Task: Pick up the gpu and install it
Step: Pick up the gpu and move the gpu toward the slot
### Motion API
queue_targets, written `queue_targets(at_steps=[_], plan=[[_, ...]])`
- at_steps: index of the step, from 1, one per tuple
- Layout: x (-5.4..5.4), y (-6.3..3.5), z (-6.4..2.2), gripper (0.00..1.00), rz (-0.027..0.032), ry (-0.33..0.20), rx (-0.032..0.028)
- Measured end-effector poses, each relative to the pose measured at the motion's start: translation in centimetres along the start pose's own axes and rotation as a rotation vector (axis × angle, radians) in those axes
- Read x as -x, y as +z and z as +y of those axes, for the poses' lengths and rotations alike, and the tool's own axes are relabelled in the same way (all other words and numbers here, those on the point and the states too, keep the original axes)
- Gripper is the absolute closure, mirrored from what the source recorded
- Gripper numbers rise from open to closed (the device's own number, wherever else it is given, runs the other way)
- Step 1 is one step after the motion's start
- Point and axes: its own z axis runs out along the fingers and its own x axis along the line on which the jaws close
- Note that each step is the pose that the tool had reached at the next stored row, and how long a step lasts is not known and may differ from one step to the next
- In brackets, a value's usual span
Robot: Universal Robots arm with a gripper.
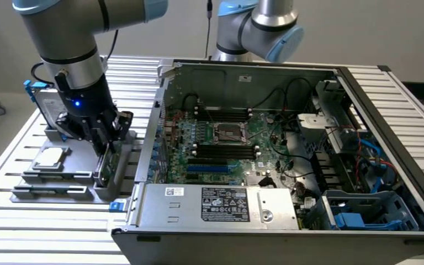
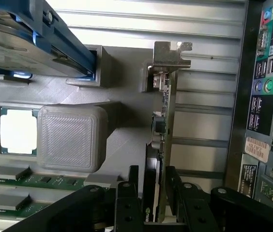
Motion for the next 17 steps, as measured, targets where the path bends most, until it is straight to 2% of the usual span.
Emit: queue_targets(at_steps=[7,8,17], plan=[[-0.01,0.03,0.04,0.66,0.0001,0.002,-0.0002],[-0.01,0.03,0.05,0.73,0.0002,0.002,-0.0001],[-0.01,0.03,0.04,0.73,0.0001,0.002,-0.0001]])
